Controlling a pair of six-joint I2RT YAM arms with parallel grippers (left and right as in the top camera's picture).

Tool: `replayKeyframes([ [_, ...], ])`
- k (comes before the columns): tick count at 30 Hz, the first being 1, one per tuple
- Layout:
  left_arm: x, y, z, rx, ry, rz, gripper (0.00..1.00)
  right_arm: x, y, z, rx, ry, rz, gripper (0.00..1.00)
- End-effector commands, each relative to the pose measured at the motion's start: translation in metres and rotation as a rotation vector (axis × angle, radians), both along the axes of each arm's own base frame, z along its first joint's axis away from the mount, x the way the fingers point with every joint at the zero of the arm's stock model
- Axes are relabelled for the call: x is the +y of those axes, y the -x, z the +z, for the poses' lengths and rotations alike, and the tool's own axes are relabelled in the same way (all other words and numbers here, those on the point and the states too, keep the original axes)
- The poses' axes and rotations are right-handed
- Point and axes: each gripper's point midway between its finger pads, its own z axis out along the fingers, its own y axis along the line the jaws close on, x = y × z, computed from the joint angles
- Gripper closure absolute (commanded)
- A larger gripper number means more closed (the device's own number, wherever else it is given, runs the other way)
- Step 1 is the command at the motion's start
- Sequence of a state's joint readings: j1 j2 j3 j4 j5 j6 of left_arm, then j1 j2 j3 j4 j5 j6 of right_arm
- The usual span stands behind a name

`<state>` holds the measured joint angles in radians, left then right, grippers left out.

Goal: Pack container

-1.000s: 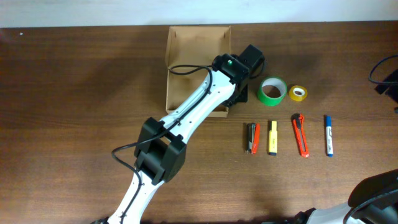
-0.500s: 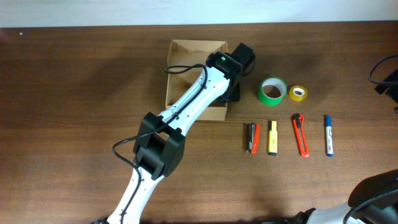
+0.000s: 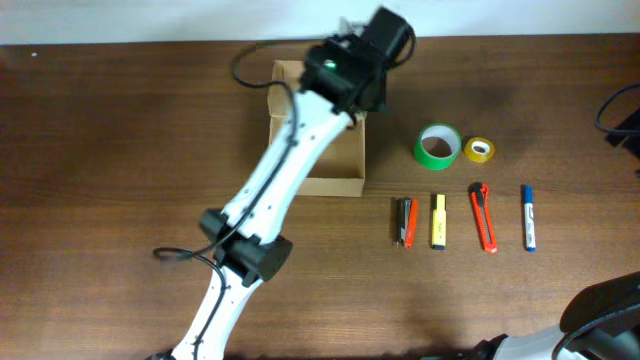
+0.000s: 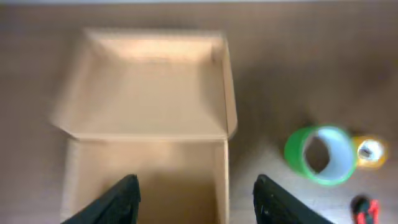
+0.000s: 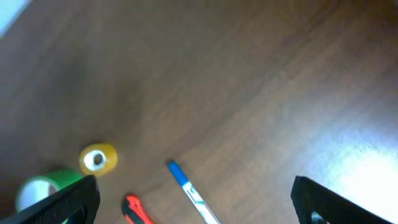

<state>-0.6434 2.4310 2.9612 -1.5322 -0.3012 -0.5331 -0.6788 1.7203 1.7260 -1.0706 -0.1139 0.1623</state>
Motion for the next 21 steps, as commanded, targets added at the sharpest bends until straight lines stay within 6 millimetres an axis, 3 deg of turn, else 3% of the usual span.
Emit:
replayKeyframes([
  [1, 0.061, -0.011, 0.050, -0.134, -0.050, 0.108, 0.43, 0.009, -0.014, 0.007, -0.069, -0.046, 0.038, 0.07],
  [4, 0.146, -0.012, 0.075, -0.136, -0.103, 0.236, 0.42, 0.017, -0.019, 0.007, -0.077, -0.053, 0.065, 0.33],
  [7, 0.211, -0.021, 0.083, -0.137, -0.115, 0.333, 0.42, 0.042, -0.031, 0.007, -0.063, -0.063, 0.131, 0.41],
  [9, 0.253, -0.026, 0.081, -0.116, -0.132, 0.374, 0.41, 0.081, -0.043, 0.005, -0.026, -0.062, 0.262, 0.42],
  [13, 0.308, -0.027, 0.071, -0.070, -0.153, 0.470, 0.41, 0.157, -0.061, -0.004, 0.119, -0.038, 0.475, 0.40],
  [16, 0.343, -0.028, 0.057, -0.017, -0.206, 0.485, 0.31, 0.206, -0.092, 0.001, 0.191, 0.088, 0.600, 0.34],
  [18, 0.362, -0.032, 0.047, 0.006, -0.212, 0.523, 0.22, 0.235, -0.122, 0.009, 0.176, 0.156, 0.666, 0.31],
  [20, 0.377, -0.039, 0.037, 0.014, -0.223, 0.540, 0.13, 0.252, -0.144, 0.011, 0.155, 0.167, 0.697, 0.30],
  [21, 0.384, -0.043, 0.032, 0.019, -0.228, 0.547, 0.04, 0.254, -0.153, 0.005, 0.158, 0.164, 0.698, 0.30],
])
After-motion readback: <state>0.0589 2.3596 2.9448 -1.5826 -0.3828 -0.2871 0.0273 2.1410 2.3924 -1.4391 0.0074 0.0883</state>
